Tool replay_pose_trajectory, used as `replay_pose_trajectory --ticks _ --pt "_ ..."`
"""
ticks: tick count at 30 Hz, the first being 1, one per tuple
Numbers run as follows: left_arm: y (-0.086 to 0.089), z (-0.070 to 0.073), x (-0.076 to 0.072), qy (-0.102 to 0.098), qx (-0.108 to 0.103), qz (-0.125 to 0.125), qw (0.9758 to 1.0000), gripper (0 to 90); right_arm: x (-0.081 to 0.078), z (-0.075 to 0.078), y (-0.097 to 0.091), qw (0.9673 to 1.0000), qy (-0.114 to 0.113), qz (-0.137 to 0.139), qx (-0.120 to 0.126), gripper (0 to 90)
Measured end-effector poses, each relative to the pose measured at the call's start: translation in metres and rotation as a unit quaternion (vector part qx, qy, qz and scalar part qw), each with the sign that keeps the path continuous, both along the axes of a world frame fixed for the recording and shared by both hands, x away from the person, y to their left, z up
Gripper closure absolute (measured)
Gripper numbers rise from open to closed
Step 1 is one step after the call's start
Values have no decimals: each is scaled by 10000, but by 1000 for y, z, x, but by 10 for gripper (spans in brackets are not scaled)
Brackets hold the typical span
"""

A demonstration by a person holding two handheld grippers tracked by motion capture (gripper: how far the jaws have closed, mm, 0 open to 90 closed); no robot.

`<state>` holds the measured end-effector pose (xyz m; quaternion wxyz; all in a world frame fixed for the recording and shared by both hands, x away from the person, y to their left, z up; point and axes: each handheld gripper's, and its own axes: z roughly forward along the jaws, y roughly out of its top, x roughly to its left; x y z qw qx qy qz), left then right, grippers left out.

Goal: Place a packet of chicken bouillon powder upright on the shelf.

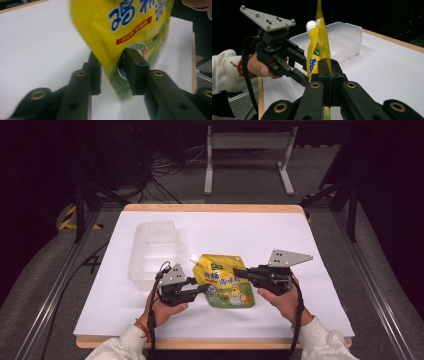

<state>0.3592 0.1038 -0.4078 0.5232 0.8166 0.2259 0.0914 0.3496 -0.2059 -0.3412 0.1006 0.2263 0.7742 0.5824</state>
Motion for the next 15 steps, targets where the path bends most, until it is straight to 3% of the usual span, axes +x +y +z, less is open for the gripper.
replay_pose_trajectory --ticks 5,9,15 --pt "8 8 0 -166 61 232 9996 786 -4 5 9 9999 -123 94 26 899" --pt "19 18 0 -280 -22 390 9988 856 -3 14 23 9995 -282 125 37 899" --pt "40 33 -1 -549 12 751 9957 872 2 23 44 9990 -393 206 66 898"
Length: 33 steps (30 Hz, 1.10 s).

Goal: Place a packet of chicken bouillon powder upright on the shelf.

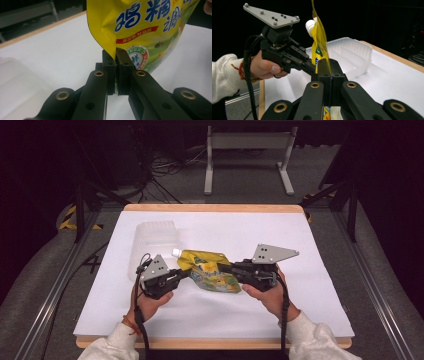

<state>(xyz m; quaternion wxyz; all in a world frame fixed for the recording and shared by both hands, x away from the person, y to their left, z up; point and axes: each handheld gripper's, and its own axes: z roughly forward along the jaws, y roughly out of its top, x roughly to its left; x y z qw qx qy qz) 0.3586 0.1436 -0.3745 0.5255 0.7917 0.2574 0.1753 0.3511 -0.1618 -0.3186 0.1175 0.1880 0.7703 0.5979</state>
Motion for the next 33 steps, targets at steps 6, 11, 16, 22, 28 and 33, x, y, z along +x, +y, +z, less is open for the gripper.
replay_pose_trajectory --ticks 6,11,16,22,28,33 --pt "26 15 2 -229 -93 418 9988 872 9 9 26 9997 -217 -3 -61 897" --pt "45 21 8 -376 -180 707 9966 889 26 12 46 9995 -265 -41 -143 895" --pt "54 27 12 -507 -227 853 9948 898 37 12 60 9996 -236 -46 -132 894" --pt "63 36 26 -692 -213 1055 9918 898 49 18 72 9992 -367 -76 -130 899" --pt "72 38 43 -733 -400 1260 9885 897 67 20 90 9984 -532 -134 -127 900" --pt "79 32 55 -717 -461 1428 9861 897 78 16 98 9983 -542 -165 -115 900"
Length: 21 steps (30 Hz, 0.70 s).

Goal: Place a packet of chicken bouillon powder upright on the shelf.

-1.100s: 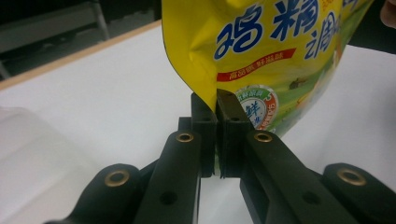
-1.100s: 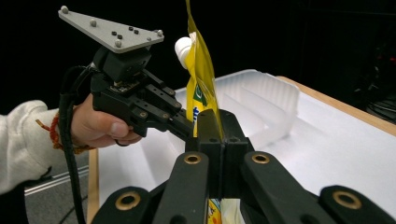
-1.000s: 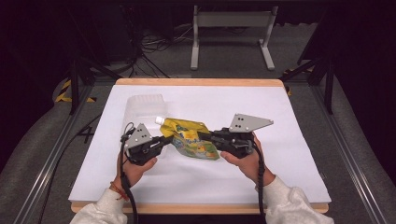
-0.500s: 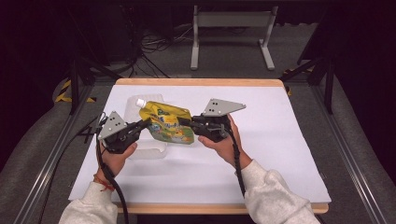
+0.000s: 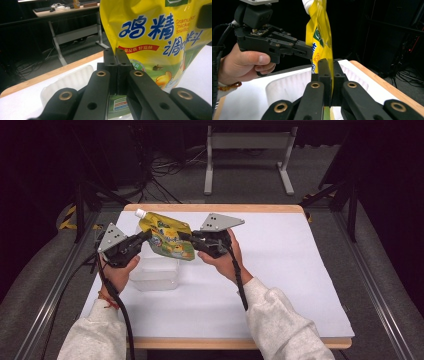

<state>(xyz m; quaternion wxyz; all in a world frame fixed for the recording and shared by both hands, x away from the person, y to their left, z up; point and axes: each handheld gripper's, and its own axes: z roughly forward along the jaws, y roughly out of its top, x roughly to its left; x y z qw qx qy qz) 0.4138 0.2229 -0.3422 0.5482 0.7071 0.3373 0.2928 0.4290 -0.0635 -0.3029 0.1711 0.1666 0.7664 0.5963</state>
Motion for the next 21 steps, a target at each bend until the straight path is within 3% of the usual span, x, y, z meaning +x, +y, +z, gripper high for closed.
replay_pose_trajectory --ticks 13,21 --pt "21 -12 14 80 -142 356 9992 891 23 -18 28 10000 34 41 -30 899" --pt "29 -19 18 188 -109 300 9993 886 30 -28 34 9999 42 58 -74 899"
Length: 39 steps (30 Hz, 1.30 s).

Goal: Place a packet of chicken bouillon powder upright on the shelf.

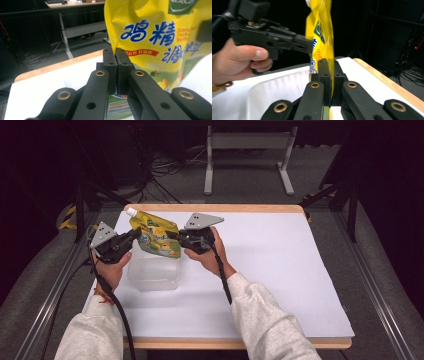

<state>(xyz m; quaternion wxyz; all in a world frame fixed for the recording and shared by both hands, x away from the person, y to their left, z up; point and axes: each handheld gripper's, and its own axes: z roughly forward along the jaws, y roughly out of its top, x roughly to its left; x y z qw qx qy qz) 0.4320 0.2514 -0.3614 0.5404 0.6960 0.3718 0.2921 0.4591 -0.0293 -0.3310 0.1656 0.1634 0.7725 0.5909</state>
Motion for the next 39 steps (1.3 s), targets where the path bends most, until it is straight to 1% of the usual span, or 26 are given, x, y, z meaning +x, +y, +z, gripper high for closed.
replay_pose_trajectory --ticks 2,4,5,6,8,10,11,12,14,15,16,18,19,20,21,22,23,24,26,29,31,33,34,35,37,39 --pt "2 0 -1 -8 3 11 10000 886 1 -2 1 9999 88 21 119 899" --pt "4 1 -2 -30 -6 29 10000 885 0 -2 3 9998 116 21 141 899" --pt "6 1 -4 -37 -18 58 10000 882 -1 -2 5 9999 110 26 106 898" --pt "8 1 -5 -21 -12 34 10000 879 -2 -3 7 9999 104 25 41 898" --pt "10 0 -5 31 -38 -8 10000 878 -4 -4 9 9999 126 26 -2 898" --pt "8 -6 -5 56 108 39 9999 880 -3 -7 11 9998 158 -15 -72 898" --pt "9 -9 -4 147 79 44 9999 882 -2 -9 11 9997 206 -24 -103 898" --pt "11 -12 -3 205 -1 5 9998 880 -1 -12 12 9995 267 -57 -147 898" --pt "12 -14 -2 274 -27 -23 9996 874 1 -17 13 9992 367 -69 -142 897" --pt "12 -15 -2 293 13 -6 9996 874 1 -20 13 9990 402 -78 -149 897" --pt "10 -17 -3 303 115 40 9995 874 2 -21 14 9989 417 -82 -184 897" --pt "11 -20 -3 331 120 42 9994 875 2 -24 14 9987 449 -76 -212 897" --pt "12 -23 -3 371 100 13 9993 873 2 -30 16 9983 524 -84 -257 897" --pt "13 -25 -2 436 121 -14 9990 872 2 -32 17 9980 559 -82 -265 897" --pt "13 -26 -2 452 139 -8 9989 872 1 -33 18 9977 612 -98 -278 897" --pt "12 -27 -1 481 208 1 9986 873 1 -34 19 9972 684 -115 -276 896" --pt "12 -27 0 515 240 1 9984 875 0 -36 20 9960 839 -130 -275 896" --pt "12 -27 0 515 240 1 9984 876 0 -36 20 9960 839 -130 -275 896" --pt "13 -29 1 545 157 -11 9984 876 -3 -37 24 9951 887 -195 -383 896" --pt "14 -29 1 554 193 -4 9983 877 -3 -36 26 9945 922 -248 -437 897" --pt "15 -30 3 590 187 6 9981 878 -4 -37 28 9937 1001 -314 -398 898" --pt "15 -30 5 609 198 23 9979 878 -8 -38 33 9937 946 -392 -454 897" --pt "15 -29 5 614 227 34 9978 878 -9 -38 34 9936 957 -422 -435 897" --pt "15 -29 5 608 308 31 9977 880 -10 -38 35 9935 965 -432 -429 897" --pt "15 -30 5 617 274 4 9977 883 -11 -39 37 9928 1005 -508 -411 897" --pt "15 -31 5 599 237 3 9979 889 -12 -39 37 9931 956 -502 -466 897"
